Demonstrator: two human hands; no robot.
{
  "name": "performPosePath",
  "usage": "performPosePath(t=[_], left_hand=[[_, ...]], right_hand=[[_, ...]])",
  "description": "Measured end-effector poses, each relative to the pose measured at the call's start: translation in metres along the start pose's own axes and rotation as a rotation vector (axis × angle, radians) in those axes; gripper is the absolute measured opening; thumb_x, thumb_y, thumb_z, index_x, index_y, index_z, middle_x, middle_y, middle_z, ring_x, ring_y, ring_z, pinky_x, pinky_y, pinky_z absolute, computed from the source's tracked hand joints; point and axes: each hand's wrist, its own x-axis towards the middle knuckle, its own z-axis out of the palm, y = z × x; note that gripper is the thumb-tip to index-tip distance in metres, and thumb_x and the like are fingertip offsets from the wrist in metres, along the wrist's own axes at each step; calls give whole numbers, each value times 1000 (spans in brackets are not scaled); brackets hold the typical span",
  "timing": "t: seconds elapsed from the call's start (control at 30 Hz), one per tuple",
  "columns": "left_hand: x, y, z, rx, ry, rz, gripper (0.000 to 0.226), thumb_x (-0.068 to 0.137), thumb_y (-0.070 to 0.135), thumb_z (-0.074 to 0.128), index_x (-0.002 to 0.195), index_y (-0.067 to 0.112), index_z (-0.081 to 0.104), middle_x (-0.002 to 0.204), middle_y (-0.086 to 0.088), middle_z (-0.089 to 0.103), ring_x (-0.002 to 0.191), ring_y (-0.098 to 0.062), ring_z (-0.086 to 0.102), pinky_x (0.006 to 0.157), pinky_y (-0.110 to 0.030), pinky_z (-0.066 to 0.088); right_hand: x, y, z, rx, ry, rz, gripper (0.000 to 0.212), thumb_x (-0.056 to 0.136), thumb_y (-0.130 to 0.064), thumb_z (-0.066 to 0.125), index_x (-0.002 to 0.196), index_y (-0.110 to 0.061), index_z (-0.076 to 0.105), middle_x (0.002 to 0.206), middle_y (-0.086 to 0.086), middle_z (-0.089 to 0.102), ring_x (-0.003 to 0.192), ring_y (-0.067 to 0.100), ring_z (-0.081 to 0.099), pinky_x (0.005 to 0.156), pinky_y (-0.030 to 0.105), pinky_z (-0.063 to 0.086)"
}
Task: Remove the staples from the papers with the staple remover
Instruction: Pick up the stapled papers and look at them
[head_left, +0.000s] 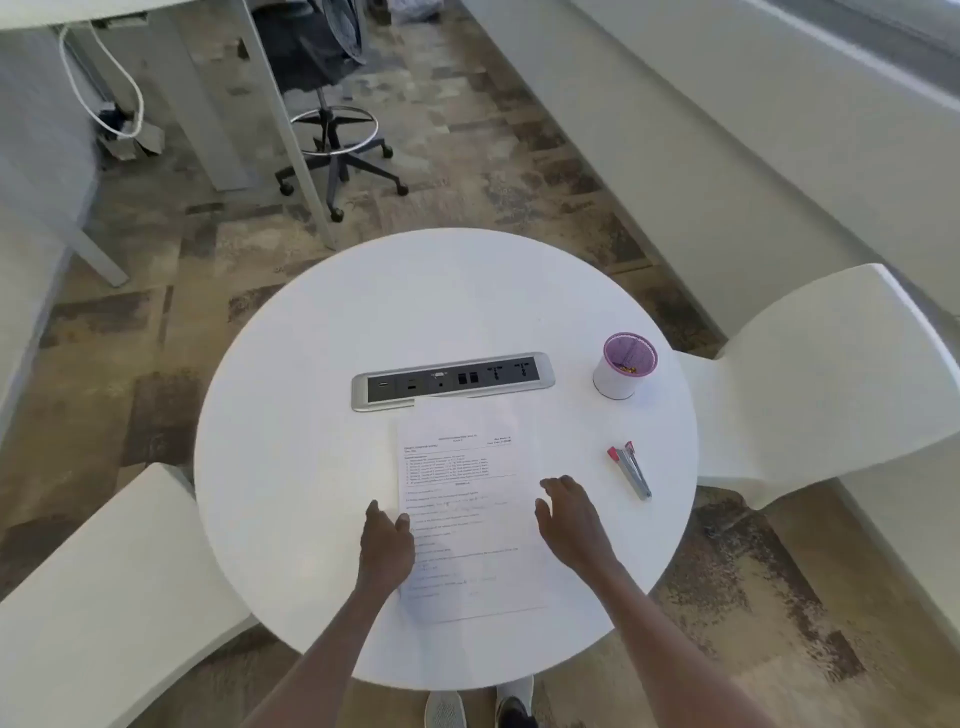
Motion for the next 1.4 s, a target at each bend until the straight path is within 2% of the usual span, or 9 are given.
performPosePath(t=[0.1,0.2,0.33,0.43,0.5,0.67,0.97,1.2,1.4], left_hand=[[2,0,4,-73,45,-61,54,103,17,41,150,-4,27,157,-15,37,142,-32,38,115,-41,29],[1,4,8,-182,71,-138,56,102,19,42,152,-1,27,150,-16,46,136,-33,44,108,-39,34],[8,8,13,-308,71,-213,55,101,26,43,149,2,34,146,-18,49,134,-34,45,108,-40,35],[13,10,15,-348,66,-234,52,99,31,50,141,0,45,144,-20,51,132,-37,47,111,-46,37],[14,9,15,-336,63,-197,46,97,29,57,135,4,54,135,-15,60,123,-33,55,106,-42,42],[13,10,19,-350,78,-99,22,96,19,60,74,13,60,68,-1,55,74,-25,48,64,-29,37],[1,26,20,-293,114,-17,21,99,17,53,116,8,62,109,-8,67,102,-33,61,89,-41,49],[-8,28,9,-409,36,114,17,99,7,53,111,13,63,109,-3,70,95,-20,64,78,-26,48],[-17,41,-1,-436,-16,169,18,98,10,58,102,26,65,101,7,74,94,-16,70,78,-30,55]], right_hand=[[3,6,7,114,-66,166,41,98,-19,50,136,-2,51,131,14,54,126,30,50,106,36,41],[4,9,14,150,-144,290,11,94,-18,54,99,-7,53,101,13,53,97,26,49,85,30,38],[4,8,21,239,-167,316,25,89,-11,57,76,-16,36,88,9,42,82,21,36,73,26,29],[3,9,23,261,-214,291,14,90,-12,57,99,-12,47,91,10,44,86,21,40,75,27,33],[2,10,23,285,-221,288,43,91,-13,58,133,-7,48,98,12,52,98,25,49,84,30,41],[-2,17,21,302,-227,294,65,93,-17,60,152,-8,34,126,14,54,118,26,54,103,33,43],[6,21,19,331,-209,252,54,90,-13,59,142,-3,46,79,-2,56,108,24,57,97,35,45],[20,23,7,745,-108,275,55,76,-30,84,123,-10,61,113,4,69,104,20,67,90,34,56],[35,13,-26,1140,-173,193,31,74,-6,83,103,-13,75,107,9,77,95,24,75,79,38,62]])
